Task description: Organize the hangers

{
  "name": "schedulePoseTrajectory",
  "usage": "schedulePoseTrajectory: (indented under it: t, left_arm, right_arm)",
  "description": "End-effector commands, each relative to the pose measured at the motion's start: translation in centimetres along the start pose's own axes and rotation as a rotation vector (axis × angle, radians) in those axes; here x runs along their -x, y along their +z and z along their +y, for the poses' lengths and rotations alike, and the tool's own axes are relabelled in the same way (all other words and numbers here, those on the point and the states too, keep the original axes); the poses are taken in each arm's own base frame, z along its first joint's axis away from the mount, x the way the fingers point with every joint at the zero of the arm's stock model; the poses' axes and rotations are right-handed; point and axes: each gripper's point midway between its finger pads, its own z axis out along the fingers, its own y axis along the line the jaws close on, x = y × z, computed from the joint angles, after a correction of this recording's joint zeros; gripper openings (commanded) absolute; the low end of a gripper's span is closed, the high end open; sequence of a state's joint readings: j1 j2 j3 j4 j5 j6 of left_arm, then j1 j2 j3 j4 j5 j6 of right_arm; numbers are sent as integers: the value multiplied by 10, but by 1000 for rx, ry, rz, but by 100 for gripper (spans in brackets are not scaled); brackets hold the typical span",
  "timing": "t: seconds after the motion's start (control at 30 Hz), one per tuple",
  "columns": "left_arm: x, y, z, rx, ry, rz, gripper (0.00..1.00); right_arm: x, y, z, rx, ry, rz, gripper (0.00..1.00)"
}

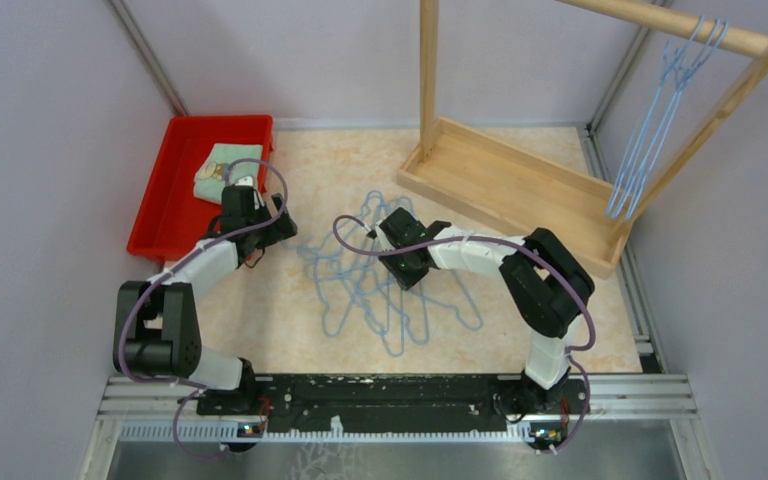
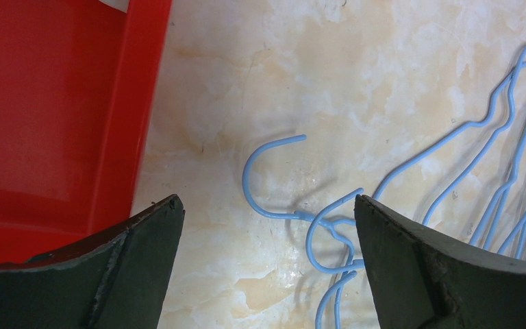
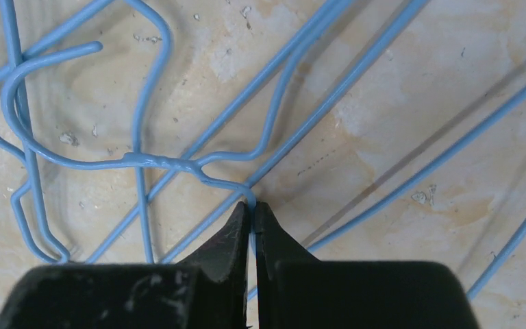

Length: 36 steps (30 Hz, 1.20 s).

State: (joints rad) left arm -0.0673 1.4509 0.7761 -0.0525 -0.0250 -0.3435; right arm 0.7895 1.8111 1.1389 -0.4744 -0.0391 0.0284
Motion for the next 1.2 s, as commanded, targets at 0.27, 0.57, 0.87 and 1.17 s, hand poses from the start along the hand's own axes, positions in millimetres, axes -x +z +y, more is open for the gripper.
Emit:
schedulePoseTrajectory:
  t: [0.27,0.57,0.87,1.17]
  left_arm:
    - [11,-9,10,46,-19,-40,100]
    - [14,-4,5,26,-44,-41,100]
    - [25,0,-6,-10,-27,-35,100]
    - [21,5,-13,-48,-27,-10,100]
  right_arm:
    - [51,-129,-17,-38,44,-168,0]
    - [99,-263,-61,-120,264,-522,0]
    - [119,-356,-97,-231,486,-844,0]
    - [181,-449,-154,-292,631,-1300,0]
